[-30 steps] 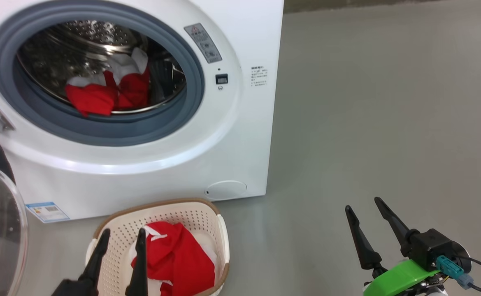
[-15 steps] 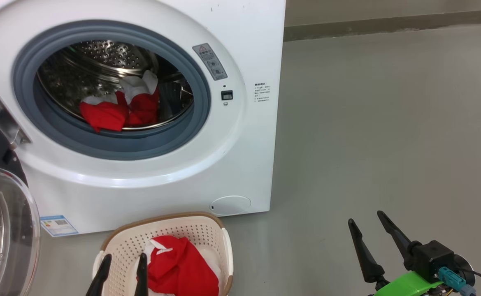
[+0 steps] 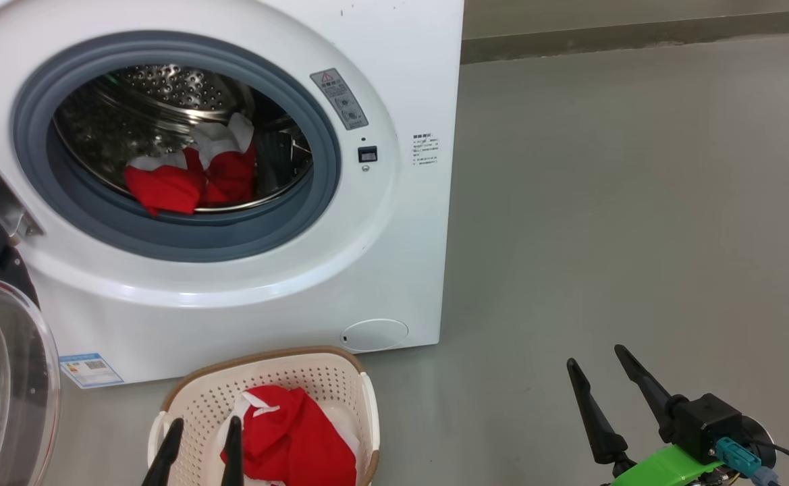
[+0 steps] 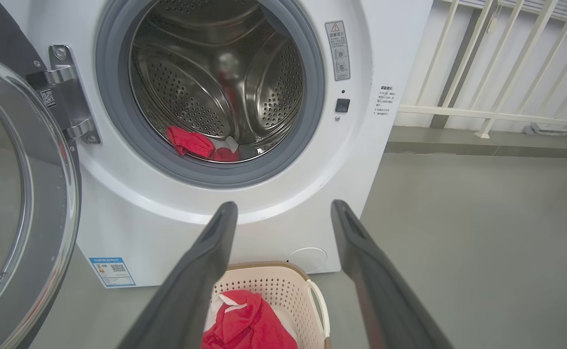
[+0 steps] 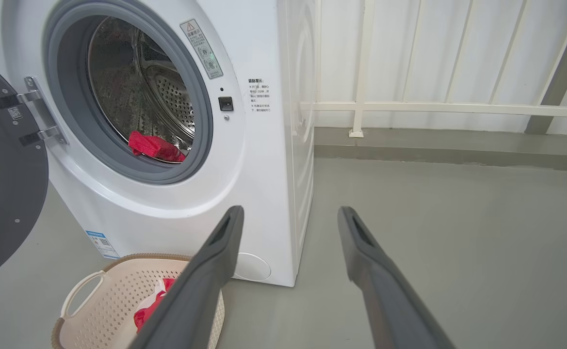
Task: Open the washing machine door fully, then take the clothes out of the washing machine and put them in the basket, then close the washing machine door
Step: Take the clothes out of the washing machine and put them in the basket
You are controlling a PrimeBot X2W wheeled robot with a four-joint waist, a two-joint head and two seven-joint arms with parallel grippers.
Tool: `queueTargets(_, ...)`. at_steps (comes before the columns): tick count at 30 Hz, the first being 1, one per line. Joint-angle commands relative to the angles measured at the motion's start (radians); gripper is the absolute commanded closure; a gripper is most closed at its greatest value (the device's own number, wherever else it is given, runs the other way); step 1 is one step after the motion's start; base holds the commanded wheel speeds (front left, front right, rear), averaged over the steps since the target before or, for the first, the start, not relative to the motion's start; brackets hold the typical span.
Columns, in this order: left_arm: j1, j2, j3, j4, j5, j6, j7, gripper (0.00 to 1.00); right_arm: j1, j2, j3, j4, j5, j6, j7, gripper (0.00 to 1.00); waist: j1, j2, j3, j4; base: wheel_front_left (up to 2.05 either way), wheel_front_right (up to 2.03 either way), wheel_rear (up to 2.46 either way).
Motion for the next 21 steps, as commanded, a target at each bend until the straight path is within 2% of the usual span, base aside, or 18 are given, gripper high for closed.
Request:
queueTargets(1, -0.016, 0.006, 0.029, -0.025, -0.003, 0.007, -0.004, 0.00, -0.013, -0.005, 0.025, -0.026, -0.013, 0.000, 0.001, 0.00, 0.0000, 0.0000, 0.001, -0.002, 0.00, 0.00, 0.00)
queueTargets(12, -0.043, 0.010, 0.021, 0.007, -0.006, 0.016, -0.010, 0.00, -0.017, -0.005, 0.027, -0.035, -0.015, 0.000, 0.006, 0.00, 0.0000, 0.0000, 0.011, -0.001, 0.00, 0.00, 0.00)
queueTargets(21, -0.148, 0.012, 0.023, 0.085, -0.022, 0.016, -0.033, 0.00, -0.043, -0.005, 0.026, -0.071, -0.027, 0.000, 0.011, 0.00, 0.0000, 0.0000, 0.105, -0.011, 0.00, 0.00, 0.00)
